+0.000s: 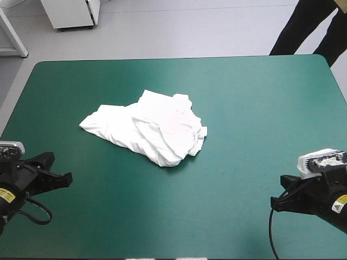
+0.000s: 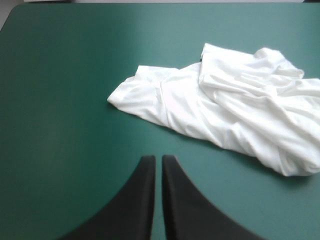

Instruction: Fold the cloth

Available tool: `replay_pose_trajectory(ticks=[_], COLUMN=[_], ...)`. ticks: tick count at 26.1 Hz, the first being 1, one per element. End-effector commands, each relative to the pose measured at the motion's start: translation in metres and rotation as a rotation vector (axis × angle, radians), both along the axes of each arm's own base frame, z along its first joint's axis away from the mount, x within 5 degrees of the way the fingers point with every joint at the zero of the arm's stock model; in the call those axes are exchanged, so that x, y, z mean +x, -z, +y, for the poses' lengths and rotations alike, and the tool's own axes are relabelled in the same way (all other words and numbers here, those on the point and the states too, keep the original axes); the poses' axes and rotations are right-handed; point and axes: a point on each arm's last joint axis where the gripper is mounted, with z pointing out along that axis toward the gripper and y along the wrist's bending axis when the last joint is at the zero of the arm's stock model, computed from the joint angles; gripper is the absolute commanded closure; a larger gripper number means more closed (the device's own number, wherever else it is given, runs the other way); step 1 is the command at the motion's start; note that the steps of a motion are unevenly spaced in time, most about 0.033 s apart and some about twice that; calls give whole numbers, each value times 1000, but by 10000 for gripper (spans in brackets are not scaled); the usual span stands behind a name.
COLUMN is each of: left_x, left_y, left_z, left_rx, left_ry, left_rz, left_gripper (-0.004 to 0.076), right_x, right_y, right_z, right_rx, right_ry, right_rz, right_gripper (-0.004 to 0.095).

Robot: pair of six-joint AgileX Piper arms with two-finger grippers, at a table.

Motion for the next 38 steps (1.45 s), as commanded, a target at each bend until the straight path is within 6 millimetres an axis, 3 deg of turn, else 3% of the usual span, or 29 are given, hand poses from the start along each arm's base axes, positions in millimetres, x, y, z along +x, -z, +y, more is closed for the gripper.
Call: replay_pose_trajectory(ticks=[1,5,9,12,17,23,24,26,32,38], left_x=[4,3,14,35,89,169,195,225,266,296], left_y=[-16,-11,-16,-28,-41,-28,-26,-20,15,53], left_z=[-4,-6,-6,-6,-4,-9,-8,-7,-1,39], left_rx=[-71,-73,-63,-28,64,117,143,177,177,27], left_ry=[21,31,30,19,-6,4,-8,-36,-67,-113], left_rz=[-111,-49,-6,51,206,382,407,467,572,624], left_gripper=[507,305,296,296,296,296,295,296,296,296], right_x=[3,3,3,3,3,3,3,2,2,2], right_y=[-12,-12,-12,-12,-12,-12,-12,-12,-12,-11], right_z=[1,1,1,1,1,1,1,1,1,0], right_rx=[26,26,24,24,24,24,25,25,21,14], right_ry=[2,2,1,1,1,1,1,1,2,4], right_rz=[-69,-69,-70,-70,-70,-70,-68,-65,-66,-64], right_gripper=[925,925,925,925,925,925,925,925,924,925])
